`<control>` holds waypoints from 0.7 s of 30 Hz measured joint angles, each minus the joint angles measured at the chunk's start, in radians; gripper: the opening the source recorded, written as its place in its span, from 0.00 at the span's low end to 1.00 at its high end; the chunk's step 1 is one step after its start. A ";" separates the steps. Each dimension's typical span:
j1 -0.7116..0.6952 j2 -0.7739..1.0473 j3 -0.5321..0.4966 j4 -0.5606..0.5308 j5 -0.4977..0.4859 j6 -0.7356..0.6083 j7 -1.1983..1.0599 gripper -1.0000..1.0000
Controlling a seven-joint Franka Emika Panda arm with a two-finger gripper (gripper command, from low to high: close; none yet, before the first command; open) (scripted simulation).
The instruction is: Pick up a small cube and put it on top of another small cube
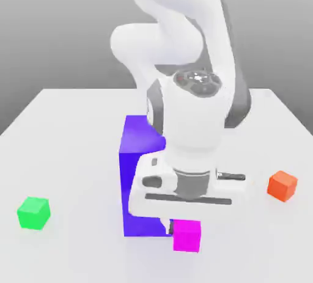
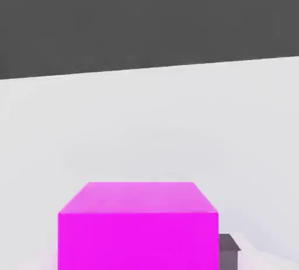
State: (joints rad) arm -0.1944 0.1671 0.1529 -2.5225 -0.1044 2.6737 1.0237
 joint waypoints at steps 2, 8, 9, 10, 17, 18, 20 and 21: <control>-0.053 -0.021 -0.040 -0.013 0.021 -0.006 -0.041 0.00; -0.235 -0.083 -0.165 -0.053 0.073 -0.023 -0.158 0.00; -0.272 -0.094 -0.183 -0.060 0.080 -0.025 -0.176 0.00; -0.308 -0.104 -0.198 -0.066 0.087 -0.028 -0.194 0.00; -0.430 -0.034 -0.231 -0.087 0.130 0.068 -0.275 0.00; -0.433 0.001 -0.227 -0.085 0.138 0.101 -0.281 0.00; -0.436 0.031 -0.222 -0.084 0.145 0.130 -0.287 1.00; -0.436 0.031 -0.222 -0.084 0.145 0.130 -0.287 1.00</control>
State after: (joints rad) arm -0.6302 0.1981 -0.0689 -2.6061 0.0405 2.8035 0.7371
